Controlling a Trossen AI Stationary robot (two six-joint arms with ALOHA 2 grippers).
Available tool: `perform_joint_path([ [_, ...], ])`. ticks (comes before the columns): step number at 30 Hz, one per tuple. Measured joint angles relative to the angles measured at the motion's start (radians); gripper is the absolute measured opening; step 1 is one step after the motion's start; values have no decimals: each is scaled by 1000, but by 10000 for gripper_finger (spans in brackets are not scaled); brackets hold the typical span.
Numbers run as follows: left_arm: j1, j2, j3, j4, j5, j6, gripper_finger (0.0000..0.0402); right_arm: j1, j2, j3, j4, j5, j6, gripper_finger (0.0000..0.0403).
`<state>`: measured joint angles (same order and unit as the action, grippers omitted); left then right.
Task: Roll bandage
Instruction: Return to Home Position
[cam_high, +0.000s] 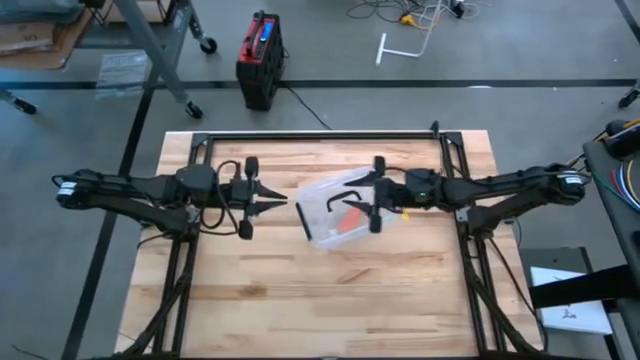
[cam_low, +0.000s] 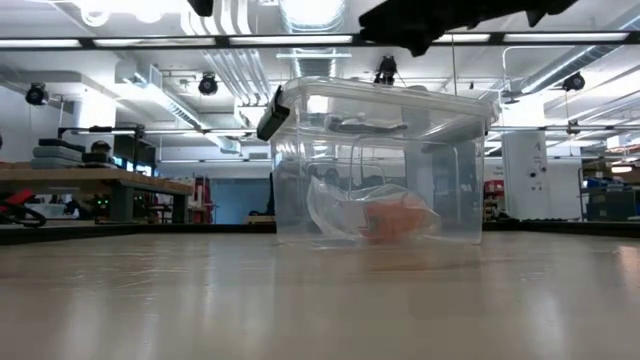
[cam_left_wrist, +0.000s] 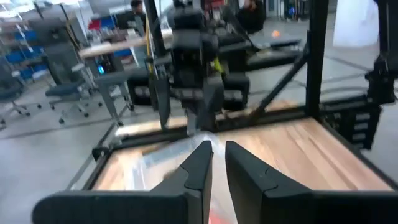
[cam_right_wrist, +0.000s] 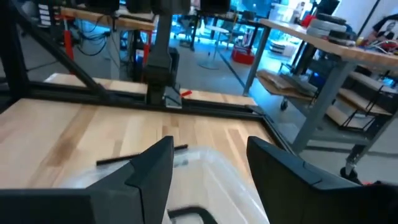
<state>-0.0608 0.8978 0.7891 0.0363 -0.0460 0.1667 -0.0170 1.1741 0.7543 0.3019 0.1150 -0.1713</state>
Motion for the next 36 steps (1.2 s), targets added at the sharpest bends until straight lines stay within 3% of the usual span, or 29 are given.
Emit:
perform_joint_path([
  [9, 0, -30, -6, -6, -6, -9, 36, 0, -143, -88, -4, 10, 11, 199],
  [23, 0, -36, -6, -8, -223, 10, 36, -1, -382, -244, 11, 42, 68, 199],
  [27, 0, -42, -6, -13, -233, 9, 36, -1, -449, -268, 14, 44, 70, 199],
  [36, 0, -135, -11, -104, -233, -22, 36, -1, -624, -286, -157, 44, 109, 199],
])
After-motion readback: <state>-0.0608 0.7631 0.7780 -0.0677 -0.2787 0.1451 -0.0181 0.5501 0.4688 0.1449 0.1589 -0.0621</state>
